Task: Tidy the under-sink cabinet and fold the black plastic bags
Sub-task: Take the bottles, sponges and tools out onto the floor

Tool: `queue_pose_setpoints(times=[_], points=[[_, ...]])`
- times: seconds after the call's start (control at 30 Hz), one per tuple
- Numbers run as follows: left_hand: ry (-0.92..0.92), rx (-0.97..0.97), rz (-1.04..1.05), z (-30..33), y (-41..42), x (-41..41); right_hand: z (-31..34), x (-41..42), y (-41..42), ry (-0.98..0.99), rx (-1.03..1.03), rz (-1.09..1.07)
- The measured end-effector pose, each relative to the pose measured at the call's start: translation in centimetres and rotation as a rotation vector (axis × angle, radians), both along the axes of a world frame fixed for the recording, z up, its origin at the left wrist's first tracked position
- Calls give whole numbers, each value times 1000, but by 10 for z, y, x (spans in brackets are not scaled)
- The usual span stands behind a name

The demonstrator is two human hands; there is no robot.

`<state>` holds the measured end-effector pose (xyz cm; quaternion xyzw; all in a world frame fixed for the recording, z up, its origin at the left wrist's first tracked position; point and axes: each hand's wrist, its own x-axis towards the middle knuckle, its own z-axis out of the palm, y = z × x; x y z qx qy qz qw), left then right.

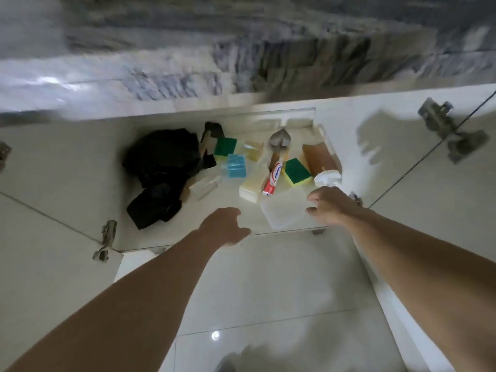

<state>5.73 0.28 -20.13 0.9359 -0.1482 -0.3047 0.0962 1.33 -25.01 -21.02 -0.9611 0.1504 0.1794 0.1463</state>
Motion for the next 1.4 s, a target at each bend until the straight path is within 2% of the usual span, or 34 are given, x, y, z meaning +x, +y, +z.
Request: queue_pose_setpoints(times=[0.13,0.4,0.57,0.77,0.87,1.03,1.23,1.4], points=[[-27,-81,48,-71,-28,19,-67,21,-26,-113,8,28],[-175,-165,141,-179,-70,58,-146,55,-60,-274,-47,-25],[-279,-224,223,-207,-87,77,-164,63,-67,-341,-76,-34],[-400,-260,273,-212,-92,86,-162,64,-66,-437,-113,11],[-382,-300,322,-211,-93,83,-165,65,-61,-377,-132,14],[-232,-514,490,-220,-94,79,-185,72,-61,-298,-60,-76],[-200,-483,300,-218,-95,67,-193,70,-57,-306,-22,-166],[-4,-655,549,-223,-106,69,-200,75,-58,-314,86,-251]])
